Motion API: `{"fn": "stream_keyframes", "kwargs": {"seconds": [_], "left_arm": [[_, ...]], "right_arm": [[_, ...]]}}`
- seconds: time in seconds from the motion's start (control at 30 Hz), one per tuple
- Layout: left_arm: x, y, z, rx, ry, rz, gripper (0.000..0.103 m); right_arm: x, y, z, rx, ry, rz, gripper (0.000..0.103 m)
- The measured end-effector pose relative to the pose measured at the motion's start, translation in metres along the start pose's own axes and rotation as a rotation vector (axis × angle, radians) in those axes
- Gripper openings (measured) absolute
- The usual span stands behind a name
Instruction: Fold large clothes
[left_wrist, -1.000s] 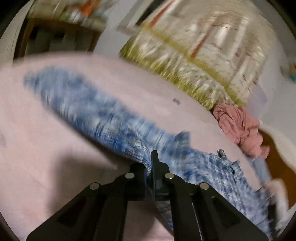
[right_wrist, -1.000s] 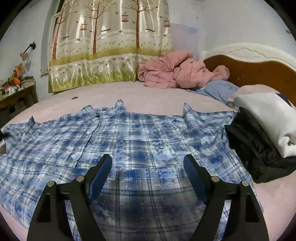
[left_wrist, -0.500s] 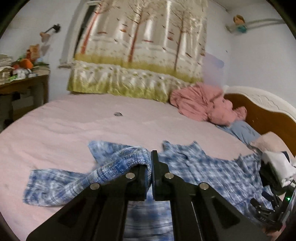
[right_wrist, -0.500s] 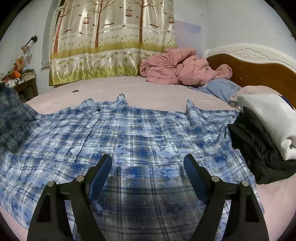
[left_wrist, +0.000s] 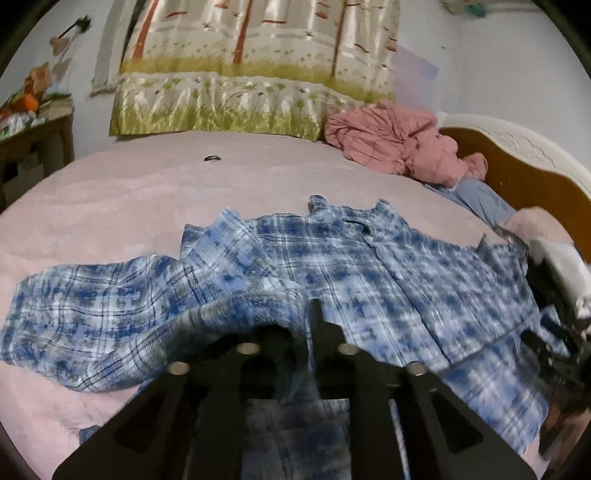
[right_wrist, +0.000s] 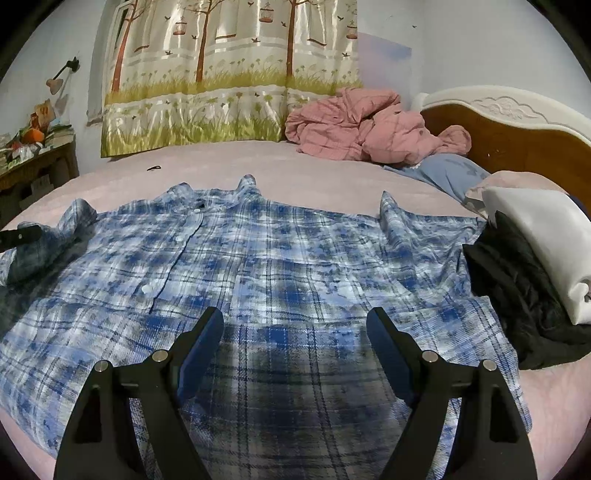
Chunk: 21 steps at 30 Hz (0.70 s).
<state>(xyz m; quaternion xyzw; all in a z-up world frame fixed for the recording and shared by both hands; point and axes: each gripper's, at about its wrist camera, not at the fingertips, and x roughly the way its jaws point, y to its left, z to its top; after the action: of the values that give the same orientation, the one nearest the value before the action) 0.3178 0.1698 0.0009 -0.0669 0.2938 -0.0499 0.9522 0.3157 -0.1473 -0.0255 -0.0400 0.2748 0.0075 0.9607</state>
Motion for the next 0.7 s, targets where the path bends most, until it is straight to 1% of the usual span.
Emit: {"fn": "stream_keyframes", "kwargs": {"seconds": [0.03, 0.1, 0.13, 0.17, 0.23, 0.27, 0.33, 0.4, 0.47, 0.57, 0.7], "left_arm": [[-0.005, -0.003, -0.001, 0.019, -0.012, 0.010, 0.047], [-0.017, -0.008, -0.002, 0.046, -0.050, 0.028, 0.070], [-0.023, -0.010, -0.001, 0.054, -0.069, 0.031, 0.076], [-0.029, -0.011, 0.000, 0.056, -0.080, 0.031, 0.079], [-0.043, -0.009, 0.003, 0.048, -0.107, 0.038, 0.089], [-0.050, -0.008, 0.005, 0.042, -0.127, 0.042, 0.091], [-0.063, -0.002, 0.008, 0.030, -0.160, 0.047, 0.099], [-0.074, 0.003, 0.011, 0.030, -0.186, 0.062, 0.102], [-0.083, 0.007, 0.012, 0.044, -0.205, 0.084, 0.102], [-0.087, 0.014, 0.014, 0.057, -0.208, 0.129, 0.102], [-0.092, 0.023, 0.011, 0.053, -0.208, 0.155, 0.102]], "right_arm": [[0.000, 0.001, 0.000, -0.004, 0.000, -0.001, 0.082], [-0.001, 0.002, 0.000, -0.012, -0.003, -0.004, 0.082], [-0.001, 0.002, 0.000, -0.015, -0.005, -0.006, 0.082], [-0.001, 0.002, 0.000, -0.014, -0.004, -0.006, 0.082], [-0.001, 0.002, 0.000, -0.013, -0.003, -0.005, 0.082], [-0.002, 0.002, 0.000, -0.013, -0.003, -0.005, 0.082], [-0.002, 0.002, 0.000, -0.012, -0.004, -0.005, 0.082], [-0.002, 0.003, 0.000, -0.012, -0.004, -0.005, 0.082], [-0.002, 0.003, 0.000, -0.013, -0.003, -0.005, 0.082], [-0.002, 0.003, 0.000, -0.014, -0.003, -0.006, 0.082], [-0.003, 0.003, 0.000, -0.015, -0.003, -0.007, 0.083]]}}
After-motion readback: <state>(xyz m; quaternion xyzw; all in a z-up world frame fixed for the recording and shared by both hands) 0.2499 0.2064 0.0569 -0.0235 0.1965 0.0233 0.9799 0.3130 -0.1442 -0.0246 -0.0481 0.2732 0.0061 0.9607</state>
